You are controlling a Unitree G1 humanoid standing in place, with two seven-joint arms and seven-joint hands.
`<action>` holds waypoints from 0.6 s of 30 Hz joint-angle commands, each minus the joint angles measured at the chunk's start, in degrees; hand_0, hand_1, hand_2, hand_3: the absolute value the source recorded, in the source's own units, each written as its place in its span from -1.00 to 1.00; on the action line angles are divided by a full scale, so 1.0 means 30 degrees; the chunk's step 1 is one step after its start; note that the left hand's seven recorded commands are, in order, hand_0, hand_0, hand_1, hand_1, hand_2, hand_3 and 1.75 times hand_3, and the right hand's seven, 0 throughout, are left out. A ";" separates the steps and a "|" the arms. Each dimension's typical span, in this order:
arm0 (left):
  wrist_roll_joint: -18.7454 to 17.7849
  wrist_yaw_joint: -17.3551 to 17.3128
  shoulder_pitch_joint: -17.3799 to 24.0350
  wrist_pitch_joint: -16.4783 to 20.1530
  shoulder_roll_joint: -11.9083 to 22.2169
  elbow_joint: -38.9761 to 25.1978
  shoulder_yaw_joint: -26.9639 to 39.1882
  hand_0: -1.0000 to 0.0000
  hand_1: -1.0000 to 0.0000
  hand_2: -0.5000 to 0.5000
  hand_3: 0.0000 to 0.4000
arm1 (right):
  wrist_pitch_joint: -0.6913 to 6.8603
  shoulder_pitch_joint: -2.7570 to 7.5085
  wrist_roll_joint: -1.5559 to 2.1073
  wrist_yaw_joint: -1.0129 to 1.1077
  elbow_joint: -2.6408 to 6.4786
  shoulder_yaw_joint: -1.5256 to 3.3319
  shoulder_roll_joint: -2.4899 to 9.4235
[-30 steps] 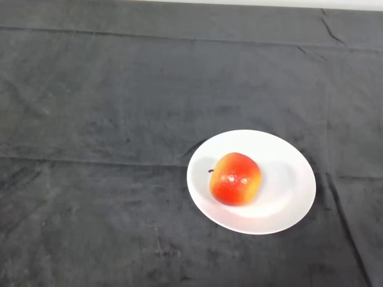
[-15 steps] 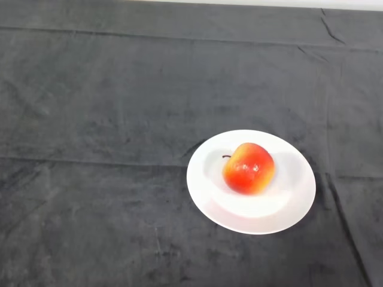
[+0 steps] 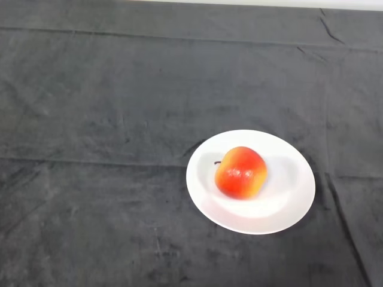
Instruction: Move the apple to the plate
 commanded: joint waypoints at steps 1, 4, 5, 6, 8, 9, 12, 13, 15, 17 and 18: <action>-0.0115 -0.0241 -0.0155 0.0116 -0.0057 -0.0598 0.0569 1.00 1.00 0.00 -1.00 | -0.0106 0.0036 0.0136 0.0029 0.0046 -0.0175 -0.0458; -0.0043 -0.0299 -0.0190 0.0017 -0.0102 -0.0588 0.0719 1.00 1.00 0.00 -1.00 | -0.0105 0.0036 0.0137 0.0029 0.0047 -0.0175 -0.0458; -0.0014 -0.0318 -0.0208 -0.0012 -0.0119 -0.0585 0.0765 1.00 1.00 0.00 -1.00 | -0.0105 0.0036 0.0137 0.0029 0.0047 -0.0176 -0.0458; 0.0011 -0.0335 -0.0224 -0.0035 -0.0133 -0.0582 0.0802 1.00 1.00 0.00 -1.00 | -0.0105 0.0036 0.0137 0.0029 0.0047 -0.0176 -0.0458; 0.0071 -0.0376 -0.0259 -0.0083 -0.0166 -0.0576 0.0881 1.00 1.00 0.00 -1.00 | -0.0105 0.0036 0.0137 0.0029 0.0048 -0.0176 -0.0459; 0.0104 -0.0393 -0.0279 -0.0106 -0.0186 -0.0573 0.0912 1.00 1.00 0.00 -1.00 | -0.0105 0.0036 0.0138 0.0029 0.0048 -0.0176 -0.0459; 0.0212 -0.0444 -0.0343 -0.0165 -0.0251 -0.0564 0.0995 1.00 1.00 0.00 -1.00 | -0.0105 0.0035 0.0138 0.0029 0.0049 -0.0176 -0.0459; 0.0250 -0.0468 -0.0362 -0.0179 -0.0267 -0.0562 0.1022 1.00 1.00 0.00 -1.00 | -0.0105 0.0035 0.0138 0.0029 0.0049 -0.0176 -0.0459; 0.0314 -0.0525 -0.0380 -0.0198 -0.0278 -0.0558 0.1079 1.00 1.00 0.00 -1.00 | -0.0105 0.0035 0.0138 0.0029 0.0049 -0.0176 -0.0459; 0.0383 -0.0581 -0.0390 -0.0223 -0.0291 -0.0554 0.1135 1.00 1.00 0.00 -1.00 | -0.0105 0.0035 0.0139 0.0029 0.0049 -0.0176 -0.0459; 0.0417 -0.0606 -0.0393 -0.0237 -0.0301 -0.0551 0.1160 1.00 1.00 0.00 -1.00 | -0.0105 0.0035 0.0139 0.0029 0.0049 -0.0176 -0.0460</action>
